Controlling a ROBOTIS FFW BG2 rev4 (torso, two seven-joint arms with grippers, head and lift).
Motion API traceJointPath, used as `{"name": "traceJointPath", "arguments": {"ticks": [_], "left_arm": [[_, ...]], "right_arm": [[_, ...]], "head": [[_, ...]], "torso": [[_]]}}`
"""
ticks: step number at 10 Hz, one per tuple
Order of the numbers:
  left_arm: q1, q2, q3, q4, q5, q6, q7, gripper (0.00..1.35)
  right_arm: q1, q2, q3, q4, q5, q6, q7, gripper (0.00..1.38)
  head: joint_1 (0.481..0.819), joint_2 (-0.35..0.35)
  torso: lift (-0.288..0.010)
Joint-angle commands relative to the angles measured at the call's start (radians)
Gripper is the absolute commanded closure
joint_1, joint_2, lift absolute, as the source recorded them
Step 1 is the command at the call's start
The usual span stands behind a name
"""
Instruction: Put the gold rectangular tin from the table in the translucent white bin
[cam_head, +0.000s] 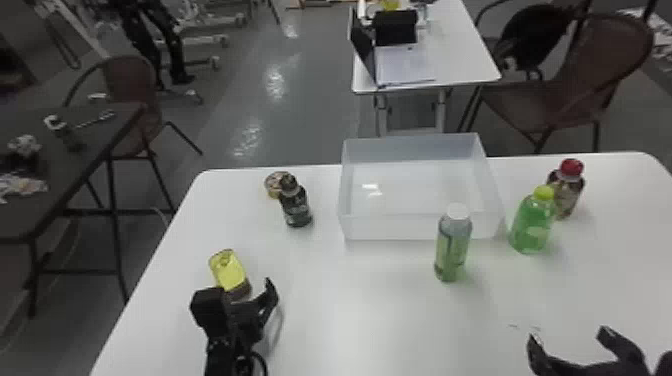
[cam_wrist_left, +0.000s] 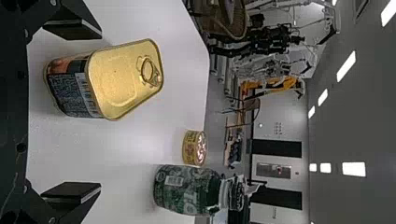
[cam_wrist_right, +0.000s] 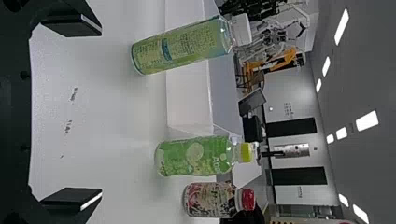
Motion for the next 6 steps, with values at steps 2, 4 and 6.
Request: {"name": "traceJointPath", "arguments": {"ticks": [2,4,6], "left_arm": [[-0.042,-0.003,0.015,0.039,-0.006,0.014,0.009,0.18],[-0.063,-0.002,0.032,0.067,-0.012,0.017,0.014,0.29],[-0.068,0.021,0.038,0.078,-0.026,0.009,0.014,0.82]], "right_arm": [[-0.001,0.003,0.0,0.002,-0.001,0.0,0.006,0.09],[-0.005,0.011,0.0,0.008,0.002,0.0,0.017,0.09],[-0.009,0.019,-0.002,0.013,0.005,0.0,0.029,0.09]], "head": [[0.695,0.216],[0.695,0.226],[0.695,0.243]], "torso": [[-0.058],[-0.058],[-0.058]]}}
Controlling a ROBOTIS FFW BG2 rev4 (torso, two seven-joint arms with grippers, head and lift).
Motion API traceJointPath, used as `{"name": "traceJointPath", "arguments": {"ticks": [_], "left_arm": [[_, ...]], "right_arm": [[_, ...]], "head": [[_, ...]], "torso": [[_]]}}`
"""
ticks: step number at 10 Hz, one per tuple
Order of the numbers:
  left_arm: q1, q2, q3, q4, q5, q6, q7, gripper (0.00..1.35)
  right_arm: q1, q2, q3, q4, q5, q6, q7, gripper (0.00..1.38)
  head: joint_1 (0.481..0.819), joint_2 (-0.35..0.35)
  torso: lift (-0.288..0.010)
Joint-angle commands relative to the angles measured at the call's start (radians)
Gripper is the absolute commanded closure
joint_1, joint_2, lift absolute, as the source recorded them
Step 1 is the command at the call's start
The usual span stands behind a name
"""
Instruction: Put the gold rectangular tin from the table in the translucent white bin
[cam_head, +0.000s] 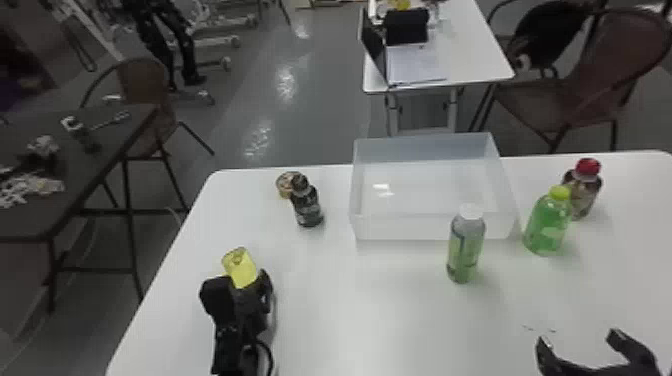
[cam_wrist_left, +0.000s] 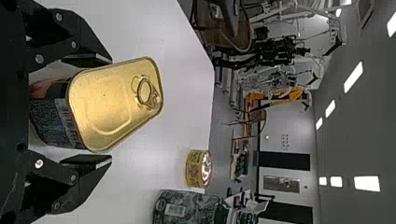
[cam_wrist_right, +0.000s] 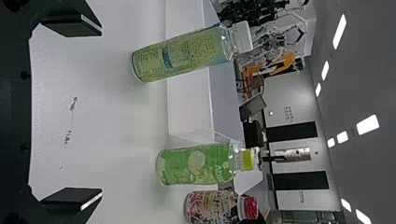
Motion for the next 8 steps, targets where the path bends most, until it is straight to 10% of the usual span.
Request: {"name": "traceJointPath", "arguments": {"ticks": [1,8], "left_arm": [[-0.001,0.011,0.002,0.002,-0.015,-0.006,0.0,0.83],[0.008,0.024,-0.065,-0.11,0.0,-0.103,-0.037,0.83]], "right_arm": [[-0.003,0.004,-0.001,0.003,0.002,0.0,0.004,0.09],[-0.006,0.005,-0.003,0.011,-0.001,0.0,0.015,0.09]], "head": [[0.695,0.252],[0.695,0.246]], "torso": [[-0.058],[-0.058]]}}
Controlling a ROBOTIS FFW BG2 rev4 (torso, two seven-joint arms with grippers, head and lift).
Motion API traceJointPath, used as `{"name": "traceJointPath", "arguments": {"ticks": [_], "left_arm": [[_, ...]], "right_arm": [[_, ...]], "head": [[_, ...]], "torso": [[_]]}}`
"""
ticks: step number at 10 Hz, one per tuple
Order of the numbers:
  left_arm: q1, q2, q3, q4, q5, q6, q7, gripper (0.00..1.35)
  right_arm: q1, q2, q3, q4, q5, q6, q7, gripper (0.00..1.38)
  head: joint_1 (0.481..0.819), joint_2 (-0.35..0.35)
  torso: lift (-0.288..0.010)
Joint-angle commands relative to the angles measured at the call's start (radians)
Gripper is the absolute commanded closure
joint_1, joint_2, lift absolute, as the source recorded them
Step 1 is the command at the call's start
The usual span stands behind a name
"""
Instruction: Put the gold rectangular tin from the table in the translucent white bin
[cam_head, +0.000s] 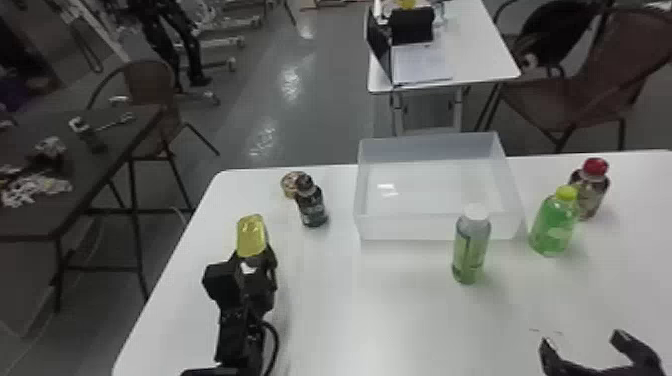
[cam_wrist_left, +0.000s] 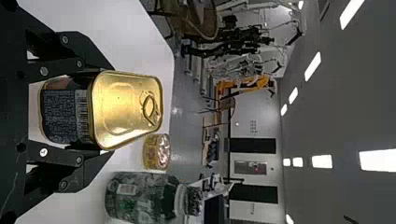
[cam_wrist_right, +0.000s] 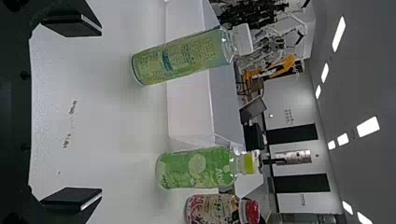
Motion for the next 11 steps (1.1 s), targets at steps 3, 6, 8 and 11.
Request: {"name": "traceJointPath", "arguments": {"ticks": [3,6,8,11], "left_arm": [[-0.071,0.008,-0.082,-0.085,0.003,0.025,-0.119,0.83],[-0.18,0.006,-0.15,-0.079,-0.043,0.129,-0.237,0.83],[-0.281,0.002,-0.174,0.026,-0.044,0.169,-0.341,0.83],[-0.424,-0.012,-0.211,0.219,-0.092,0.204,-0.433,0.83]], "right_arm": [[-0.003,0.0,0.0,0.006,-0.004,0.0,0.0,0.09],[-0.011,0.0,0.002,0.013,-0.007,0.0,0.002,0.09],[-0.014,0.0,0.002,0.018,-0.008,0.0,0.0,0.09],[-0.021,0.0,0.003,0.027,-0.011,0.0,0.002,0.09]], "head": [[0.695,0.177],[0.695,0.084],[0.695,0.047],[0.695,-0.014]], "torso": [[-0.058],[-0.058],[-0.058],[-0.058]]}}
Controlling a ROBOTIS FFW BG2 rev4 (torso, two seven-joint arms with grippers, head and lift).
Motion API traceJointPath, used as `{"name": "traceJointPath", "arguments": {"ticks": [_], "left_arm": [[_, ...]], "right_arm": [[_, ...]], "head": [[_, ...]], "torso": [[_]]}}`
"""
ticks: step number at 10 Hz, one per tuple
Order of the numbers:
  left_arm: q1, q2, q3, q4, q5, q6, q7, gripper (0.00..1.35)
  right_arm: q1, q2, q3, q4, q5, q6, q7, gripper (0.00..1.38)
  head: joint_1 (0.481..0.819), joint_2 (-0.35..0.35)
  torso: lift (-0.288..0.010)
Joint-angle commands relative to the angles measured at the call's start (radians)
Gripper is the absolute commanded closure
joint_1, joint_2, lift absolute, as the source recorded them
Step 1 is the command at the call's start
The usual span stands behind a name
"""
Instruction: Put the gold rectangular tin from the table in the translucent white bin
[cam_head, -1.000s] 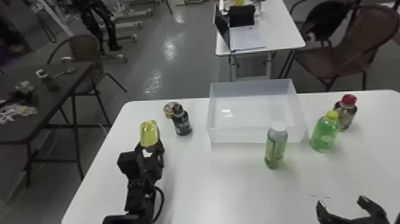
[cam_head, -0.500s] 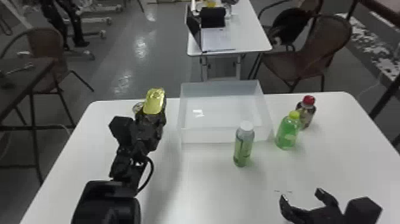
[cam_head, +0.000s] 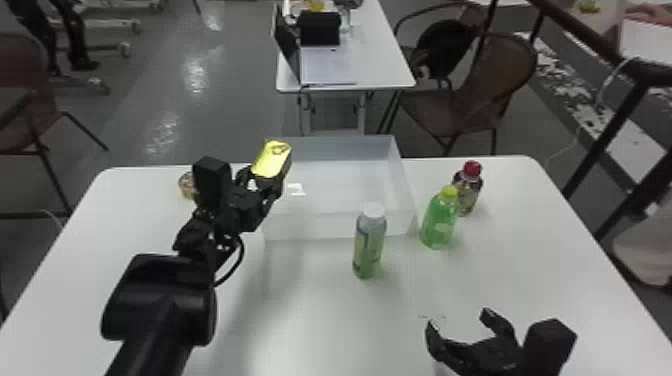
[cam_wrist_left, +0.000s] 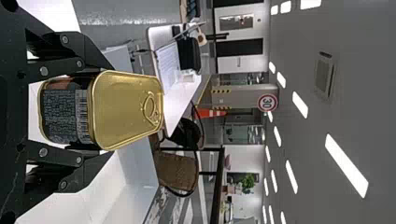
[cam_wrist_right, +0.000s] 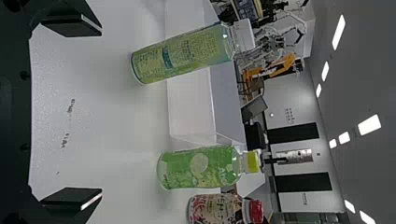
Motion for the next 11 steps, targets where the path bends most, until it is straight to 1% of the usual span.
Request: {"name": "traceJointPath", "arguments": {"ticks": [1,2,3,4,5,6,7,8,9,10,11], "left_arm": [[-0.062,-0.015,-0.012,0.105,-0.025,0.009,-0.036,0.83],[-0.089,-0.024,-0.018,0.154,-0.031,0.023,-0.061,0.83],[-0.128,-0.031,-0.023,0.229,-0.039,0.018,-0.101,0.82],[-0.152,-0.031,-0.021,0.272,-0.08,0.001,-0.121,0.82],[-0.157,-0.031,-0.017,0.275,-0.106,-0.011,-0.121,0.8],[-0.158,-0.031,0.005,0.274,-0.129,-0.022,-0.121,0.59],[-0.163,-0.031,0.016,0.274,-0.129,-0.025,-0.122,0.38],[-0.165,-0.031,0.025,0.274,-0.114,-0.02,-0.131,0.25],[-0.154,-0.031,0.036,0.271,-0.091,-0.046,-0.135,0.2],[-0.137,-0.031,0.039,0.257,-0.052,-0.069,-0.142,0.19],[-0.091,-0.031,0.043,0.2,-0.014,-0.074,-0.139,0.19]], "right_arm": [[-0.004,0.0,0.001,0.006,0.0,0.0,0.0,0.09],[-0.006,0.001,0.001,0.008,0.0,0.0,0.0,0.09],[-0.007,0.001,0.001,0.012,0.0,0.0,0.002,0.09],[-0.013,0.001,0.001,0.017,0.0,0.0,0.005,0.09],[-0.016,0.001,0.001,0.018,0.0,0.0,0.006,0.09],[-0.016,0.001,0.001,0.018,0.0,0.0,0.006,0.09],[-0.016,0.001,0.001,0.018,0.0,0.0,0.006,0.09],[-0.016,0.001,0.001,0.018,0.0,0.0,0.006,0.09],[-0.015,0.001,0.001,0.017,0.0,0.0,0.006,0.09],[-0.012,0.001,-0.001,0.012,0.0,0.0,0.006,0.09],[-0.012,0.001,-0.001,0.012,0.001,0.0,0.006,0.09]], "head": [[0.695,-0.02],[0.695,-0.035],[0.695,-0.051],[0.695,-0.066],[0.695,-0.071],[0.695,-0.073],[0.695,-0.069],[0.695,-0.063],[0.695,-0.061],[0.695,-0.057],[0.695,-0.054]], "torso": [[-0.058],[-0.058],[-0.058],[-0.058],[-0.058],[-0.058],[-0.058],[-0.058],[-0.058],[-0.058],[-0.058]]}}
